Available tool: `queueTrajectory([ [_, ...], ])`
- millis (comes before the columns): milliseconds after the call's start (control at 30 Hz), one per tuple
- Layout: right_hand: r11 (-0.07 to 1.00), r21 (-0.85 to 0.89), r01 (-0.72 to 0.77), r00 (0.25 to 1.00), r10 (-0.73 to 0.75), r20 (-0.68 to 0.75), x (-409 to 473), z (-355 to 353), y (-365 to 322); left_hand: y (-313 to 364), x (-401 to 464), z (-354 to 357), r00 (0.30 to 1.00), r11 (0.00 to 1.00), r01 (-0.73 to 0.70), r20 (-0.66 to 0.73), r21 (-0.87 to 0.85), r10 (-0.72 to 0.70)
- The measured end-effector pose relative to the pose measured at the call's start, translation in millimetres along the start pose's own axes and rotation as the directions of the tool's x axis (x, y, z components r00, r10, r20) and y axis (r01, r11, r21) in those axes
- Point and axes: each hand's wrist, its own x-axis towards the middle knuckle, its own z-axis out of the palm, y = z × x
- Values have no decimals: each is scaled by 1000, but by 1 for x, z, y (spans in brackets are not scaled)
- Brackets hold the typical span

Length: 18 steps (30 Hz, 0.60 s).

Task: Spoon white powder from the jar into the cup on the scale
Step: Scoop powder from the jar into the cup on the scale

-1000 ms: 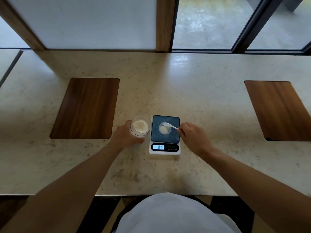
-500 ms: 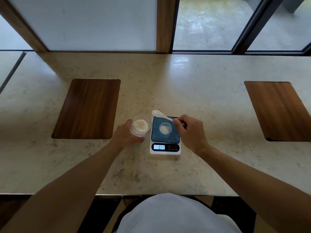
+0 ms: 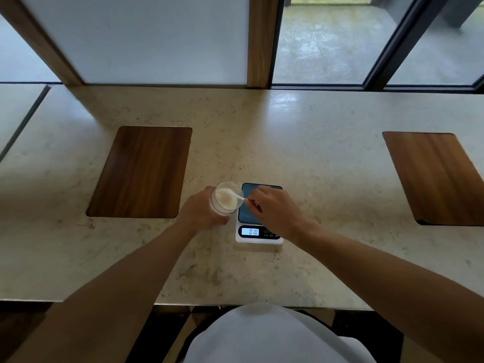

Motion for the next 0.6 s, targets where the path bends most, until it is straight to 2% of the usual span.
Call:
queueTrajectory([
  [167, 999, -33, 6, 997, -4, 72, 3, 6, -5, -2, -1, 2, 998, 998, -62, 19, 31, 62],
  [400, 985, 25, -171, 980, 167, 111, 6, 16, -8, -6, -2, 1, 996, 997, -73, 44, 29, 72],
  [600, 963, 39, -266, 953, 258, 157, 6, 17, -8, -9, -5, 4, 996, 996, -87, 17, 13, 86],
])
